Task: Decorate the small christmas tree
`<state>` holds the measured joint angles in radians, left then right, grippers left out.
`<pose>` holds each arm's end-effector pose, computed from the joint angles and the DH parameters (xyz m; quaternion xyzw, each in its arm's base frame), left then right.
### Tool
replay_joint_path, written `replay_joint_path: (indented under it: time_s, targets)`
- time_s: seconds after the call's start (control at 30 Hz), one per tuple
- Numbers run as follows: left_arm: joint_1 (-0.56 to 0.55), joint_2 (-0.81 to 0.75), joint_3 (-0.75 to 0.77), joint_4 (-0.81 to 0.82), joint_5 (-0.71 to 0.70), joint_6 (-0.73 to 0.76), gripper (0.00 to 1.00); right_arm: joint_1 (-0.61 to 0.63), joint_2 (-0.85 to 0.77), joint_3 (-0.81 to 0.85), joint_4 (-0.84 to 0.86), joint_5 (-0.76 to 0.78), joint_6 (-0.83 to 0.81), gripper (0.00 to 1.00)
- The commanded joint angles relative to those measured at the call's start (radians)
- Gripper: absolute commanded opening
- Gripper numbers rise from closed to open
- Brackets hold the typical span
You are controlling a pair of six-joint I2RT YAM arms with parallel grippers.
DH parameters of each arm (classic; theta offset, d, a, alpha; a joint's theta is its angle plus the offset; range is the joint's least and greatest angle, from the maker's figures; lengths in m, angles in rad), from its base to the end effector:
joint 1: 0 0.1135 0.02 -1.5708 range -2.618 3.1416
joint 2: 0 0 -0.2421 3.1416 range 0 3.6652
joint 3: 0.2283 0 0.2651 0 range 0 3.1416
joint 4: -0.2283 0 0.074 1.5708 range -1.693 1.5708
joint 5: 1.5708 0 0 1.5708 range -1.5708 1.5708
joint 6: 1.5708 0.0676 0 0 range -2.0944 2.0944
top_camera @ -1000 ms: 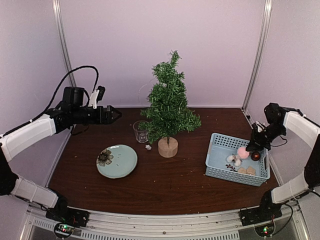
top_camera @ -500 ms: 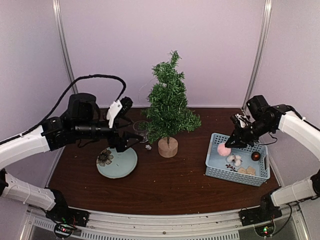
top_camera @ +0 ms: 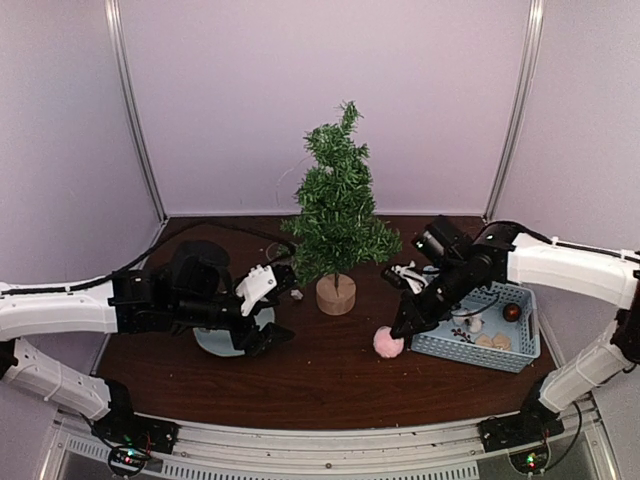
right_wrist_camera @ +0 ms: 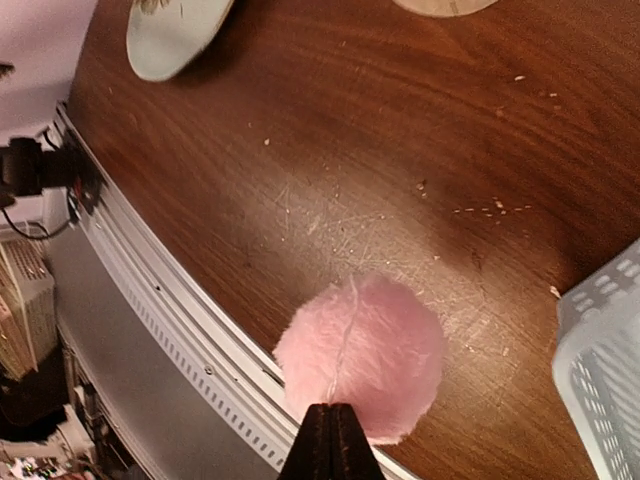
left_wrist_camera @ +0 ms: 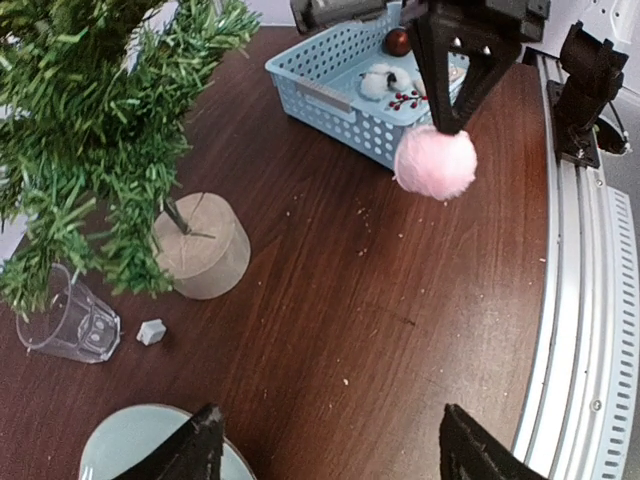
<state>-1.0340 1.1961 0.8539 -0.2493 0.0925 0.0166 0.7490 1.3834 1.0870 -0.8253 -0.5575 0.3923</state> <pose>0.1542 -0.2714 0.2299 0.4609 0.7518 -0.2645 0.3905 0.1927 0.2280 0.2150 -0.2266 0.9115 0.3414 0.0353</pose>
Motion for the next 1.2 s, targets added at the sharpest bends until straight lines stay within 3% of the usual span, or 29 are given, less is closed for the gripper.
replay_joint_path:
  time_s: [0.0,0.2,0.4,0.53,0.67,0.8,0.93,1.17]
  targets:
    - [-0.008,-0.095,-0.069,0.046,-0.077,-0.048,0.73,0.130,0.158,0.091,0.030,0.105,-0.107,0.00]
    - [-0.008,-0.130,-0.129,0.018,-0.102,-0.070,0.71,0.245,0.435,0.285,0.008,0.163,-0.227,0.00]
    - [-0.008,-0.143,-0.160,-0.009,-0.076,-0.037,0.70,0.273,0.566,0.410,0.010,0.152,-0.267,0.00]
    - [-0.007,-0.106,-0.141,-0.044,-0.018,0.030,0.70,0.273,0.579,0.452,-0.020,0.174,-0.284,0.19]
    - [-0.007,-0.037,-0.083,-0.089,0.060,0.092,0.70,0.272,0.534,0.482,-0.065,0.202,-0.285,0.45]
    - [-0.007,0.055,-0.003,-0.140,0.152,0.175,0.68,0.270,0.426,0.462,-0.082,0.247,-0.256,0.58]
    - [-0.007,0.175,0.109,-0.187,0.241,0.264,0.55,0.248,0.289,0.350,-0.072,0.269,-0.198,0.63]
    - [-0.010,0.416,0.316,-0.203,0.344,0.288,0.34,0.171,0.012,0.077,0.020,0.299,-0.072,0.63]
